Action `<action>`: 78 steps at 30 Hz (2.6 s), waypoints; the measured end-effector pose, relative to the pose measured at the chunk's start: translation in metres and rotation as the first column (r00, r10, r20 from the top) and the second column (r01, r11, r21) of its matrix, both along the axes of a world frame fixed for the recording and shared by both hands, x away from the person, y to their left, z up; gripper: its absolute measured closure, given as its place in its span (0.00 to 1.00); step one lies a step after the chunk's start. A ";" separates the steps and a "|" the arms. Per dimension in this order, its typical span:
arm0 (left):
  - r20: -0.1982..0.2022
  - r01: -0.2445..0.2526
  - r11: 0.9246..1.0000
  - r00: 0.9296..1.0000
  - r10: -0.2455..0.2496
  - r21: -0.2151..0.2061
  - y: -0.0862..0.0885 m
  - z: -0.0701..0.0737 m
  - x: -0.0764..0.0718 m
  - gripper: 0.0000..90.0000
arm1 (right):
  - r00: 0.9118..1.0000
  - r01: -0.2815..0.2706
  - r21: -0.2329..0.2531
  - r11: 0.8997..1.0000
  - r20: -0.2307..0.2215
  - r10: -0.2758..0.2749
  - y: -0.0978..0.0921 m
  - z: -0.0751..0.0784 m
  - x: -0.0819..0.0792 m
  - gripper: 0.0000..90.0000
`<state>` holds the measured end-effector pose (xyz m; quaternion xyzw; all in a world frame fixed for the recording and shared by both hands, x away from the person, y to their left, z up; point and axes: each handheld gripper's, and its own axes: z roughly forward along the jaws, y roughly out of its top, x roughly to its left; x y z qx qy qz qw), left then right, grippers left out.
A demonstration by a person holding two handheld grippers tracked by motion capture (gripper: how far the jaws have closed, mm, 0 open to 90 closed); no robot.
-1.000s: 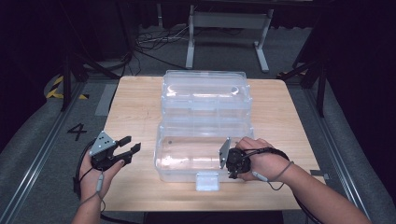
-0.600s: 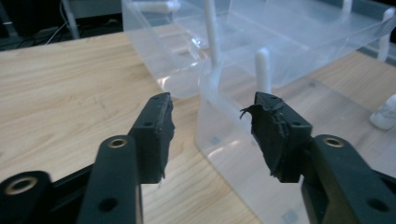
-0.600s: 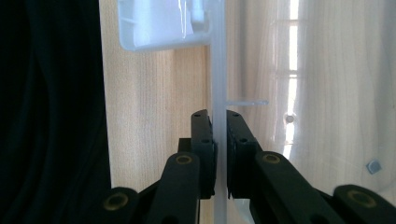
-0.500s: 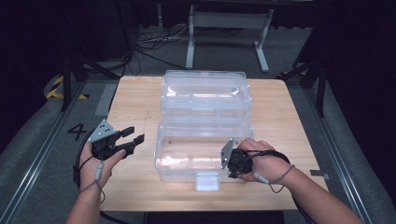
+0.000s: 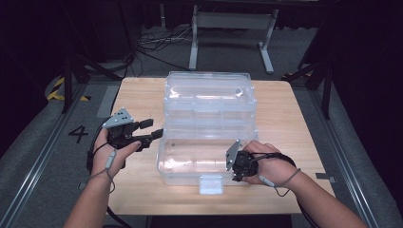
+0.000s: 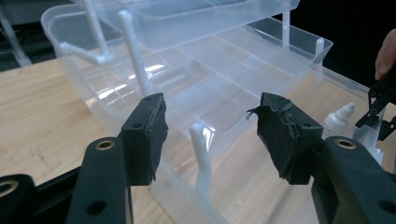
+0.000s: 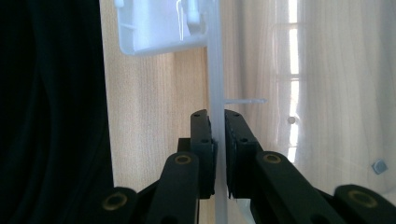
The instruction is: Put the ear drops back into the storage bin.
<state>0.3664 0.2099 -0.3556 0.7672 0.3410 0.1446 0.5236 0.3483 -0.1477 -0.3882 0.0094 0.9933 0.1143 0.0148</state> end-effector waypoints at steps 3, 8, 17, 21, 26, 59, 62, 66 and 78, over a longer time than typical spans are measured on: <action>0.011 0.012 1.000 1.000 -0.012 0.009 -0.006 0.004 0.006 0.47 | 1.000 0.003 0.004 1.000 0.001 -0.003 -0.001 0.000 0.000 0.93; 0.027 0.028 0.999 0.999 -0.029 0.021 -0.016 0.010 0.015 0.48 | 1.000 0.005 -0.002 1.000 0.002 -0.005 0.000 0.000 0.000 0.93; 0.043 0.098 0.994 0.994 -0.099 0.039 -0.039 0.024 0.027 0.47 | 1.000 0.009 0.008 1.000 0.000 -0.009 -0.001 0.000 0.000 0.93; 0.054 0.119 0.992 0.991 -0.121 0.044 -0.046 0.030 0.032 0.47 | 1.000 0.006 0.017 1.000 -0.007 -0.006 -0.002 0.000 0.000 0.93; 0.069 0.150 0.988 0.986 -0.152 0.046 -0.055 0.035 0.039 0.47 | 1.000 0.006 0.019 1.000 -0.009 -0.006 -0.003 0.000 0.000 0.93; 0.043 0.315 0.937 0.945 -0.324 0.151 -0.121 0.044 0.100 0.61 | 1.000 0.011 0.024 1.000 -0.019 -0.011 -0.003 0.000 0.000 0.92; 0.023 0.331 0.926 0.940 -0.340 0.180 -0.127 0.043 0.105 0.63 | 1.000 0.014 0.026 1.000 -0.018 -0.014 -0.003 0.000 0.000 0.92; 0.016 0.332 0.926 0.940 -0.340 0.180 -0.130 0.042 0.109 0.63 | 1.000 0.014 0.035 0.999 -0.015 -0.013 -0.004 -0.001 0.000 0.92; -0.011 0.355 0.905 0.932 -0.363 0.235 -0.142 0.039 0.117 0.63 | 1.000 0.016 0.037 0.999 -0.016 -0.015 -0.004 -0.001 0.001 0.92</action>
